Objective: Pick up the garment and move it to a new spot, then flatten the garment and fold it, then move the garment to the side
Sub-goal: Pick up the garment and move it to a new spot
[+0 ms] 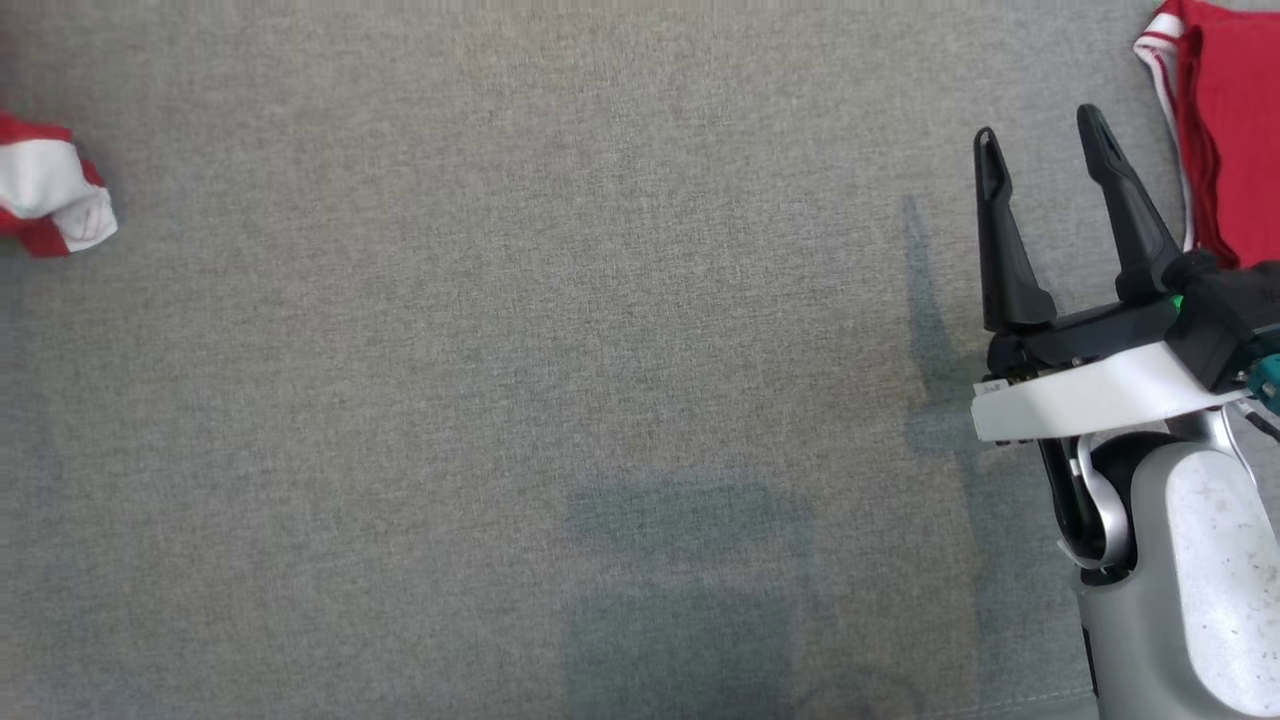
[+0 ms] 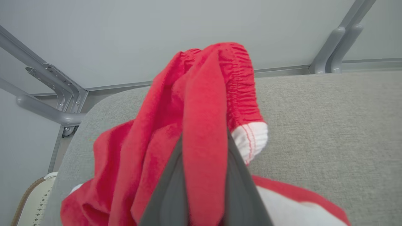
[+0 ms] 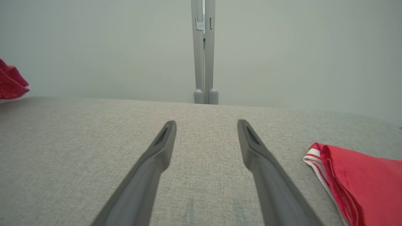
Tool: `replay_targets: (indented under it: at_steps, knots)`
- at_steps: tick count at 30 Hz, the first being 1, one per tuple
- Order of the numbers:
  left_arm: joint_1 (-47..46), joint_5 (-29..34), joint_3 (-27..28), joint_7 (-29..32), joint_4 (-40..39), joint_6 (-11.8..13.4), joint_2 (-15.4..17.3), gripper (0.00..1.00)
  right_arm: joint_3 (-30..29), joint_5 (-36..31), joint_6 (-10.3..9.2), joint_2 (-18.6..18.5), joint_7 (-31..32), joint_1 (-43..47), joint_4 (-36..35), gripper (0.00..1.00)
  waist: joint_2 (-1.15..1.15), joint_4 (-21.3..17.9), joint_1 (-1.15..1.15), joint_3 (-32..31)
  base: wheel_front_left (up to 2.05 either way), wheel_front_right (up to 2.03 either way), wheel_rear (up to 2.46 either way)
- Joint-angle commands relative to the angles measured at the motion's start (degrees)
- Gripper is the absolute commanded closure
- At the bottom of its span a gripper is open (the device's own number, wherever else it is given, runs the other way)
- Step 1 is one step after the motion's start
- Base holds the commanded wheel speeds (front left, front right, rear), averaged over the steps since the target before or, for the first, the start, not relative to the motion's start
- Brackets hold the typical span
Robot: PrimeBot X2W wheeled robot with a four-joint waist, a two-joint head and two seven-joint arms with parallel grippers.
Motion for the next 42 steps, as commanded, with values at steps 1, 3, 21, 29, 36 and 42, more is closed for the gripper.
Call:
replay_targets:
  at_steps: [1,3,21,29,36,42]
  knots:
    - [-0.29,-0.57,-0.54,-0.34,-0.71,-0.42,-0.14,1.00,-0.09,0.67,0.00,-0.11,-0.35,0.72,0.49,0.00,0.58,0.23,-0.01,-4.22,0.00,0.00,0.00]
    - [-0.42,-1.20,-1.65,-0.43,-1.99,-0.82,-0.35,1.00,0.01,0.93,0.00,-0.11,-0.53,1.20,1.14,0.00,0.58,0.26,-0.01,-6.26,0.00,0.00,0.00]
    - [4.35,-12.70,-23.53,-0.95,-24.16,-1.33,-3.56,1.00,-1.53,3.99,0.00,-0.12,-1.28,8.10,4.00,0.00,0.58,-0.53,-0.01,-19.75,0.00,0.00,0.00]
    - [6.76,-13.90,-36.95,-4.66,-26.97,-1.29,-7.01,1.00,-1.06,5.26,0.00,-0.12,-1.52,9.98,4.00,0.00,0.58,-2.03,-0.01,-20.16,0.00,0.00,0.00]
    - [7.60,-13.81,-45.40,-11.70,-18.68,-1.29,-12.84,1.00,-0.52,6.16,0.00,-0.12,-1.95,9.92,4.61,0.00,0.58,-2.93,-0.01,-19.31,0.00,0.00,0.00]
    - [9.01,-14.46,-48.03,-19.29,-6.32,-1.30,-18.58,1.00,0.25,6.66,0.00,-0.12,-2.20,9.37,5.44,0.00,0.58,-3.36,-0.01,-19.05,0.00,0.00,0.00]
